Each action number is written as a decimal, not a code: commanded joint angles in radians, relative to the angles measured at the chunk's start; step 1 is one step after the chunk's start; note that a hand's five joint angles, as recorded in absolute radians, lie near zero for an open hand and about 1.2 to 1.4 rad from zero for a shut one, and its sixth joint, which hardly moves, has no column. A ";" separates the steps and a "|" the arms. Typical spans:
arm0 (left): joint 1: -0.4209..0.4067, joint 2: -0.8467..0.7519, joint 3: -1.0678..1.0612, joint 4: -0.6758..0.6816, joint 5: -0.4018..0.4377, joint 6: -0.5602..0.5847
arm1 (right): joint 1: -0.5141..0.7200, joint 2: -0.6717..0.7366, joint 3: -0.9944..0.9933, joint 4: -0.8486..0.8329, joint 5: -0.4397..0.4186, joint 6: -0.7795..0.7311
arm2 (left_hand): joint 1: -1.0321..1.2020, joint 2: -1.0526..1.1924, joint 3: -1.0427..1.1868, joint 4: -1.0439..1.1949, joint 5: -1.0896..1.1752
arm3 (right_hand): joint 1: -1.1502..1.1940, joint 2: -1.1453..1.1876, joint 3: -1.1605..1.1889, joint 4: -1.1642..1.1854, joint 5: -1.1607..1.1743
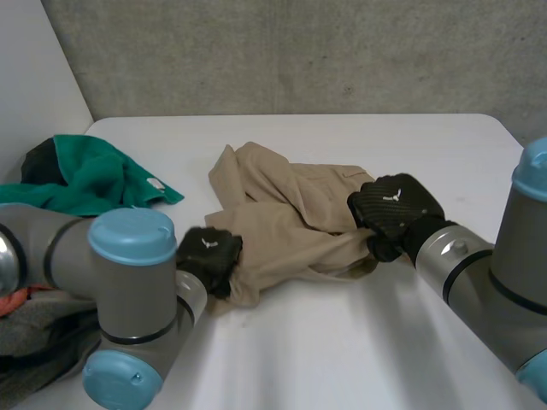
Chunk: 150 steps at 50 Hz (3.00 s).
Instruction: Fold the laundry.
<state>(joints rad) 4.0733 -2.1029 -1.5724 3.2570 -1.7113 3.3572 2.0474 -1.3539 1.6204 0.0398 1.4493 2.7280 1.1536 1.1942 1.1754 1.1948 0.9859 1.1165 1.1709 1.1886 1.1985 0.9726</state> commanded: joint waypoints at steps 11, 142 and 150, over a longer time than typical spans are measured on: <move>0.065 0.667 0.150 0.073 0.018 0.097 | -0.007 -0.212 -0.489 0.149 0.034 -0.091 | 0.243 0.202 0.221 0.201 0.236 | 0.280 0.225 0.208 0.198 0.249; 0.096 0.549 -0.046 -0.241 0.114 0.188 | -0.254 -0.295 -0.114 0.275 -0.351 -0.206 | 0.243 0.202 0.221 0.201 0.236 | 0.280 0.225 0.208 0.198 0.249; 0.150 0.356 -0.012 -0.338 0.160 0.225 | -0.128 -0.052 -0.183 0.367 -0.166 -0.333 | 0.243 0.202 0.221 0.201 0.236 | 0.280 0.225 0.208 0.198 0.249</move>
<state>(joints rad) 4.1939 -1.6066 -1.6026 2.9683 -1.5757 3.5610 1.8403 -1.5739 1.4710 0.3670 1.1661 2.4809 1.1357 1.1965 1.1894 1.1983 1.0074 1.0997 1.1660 1.1773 1.1973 1.0088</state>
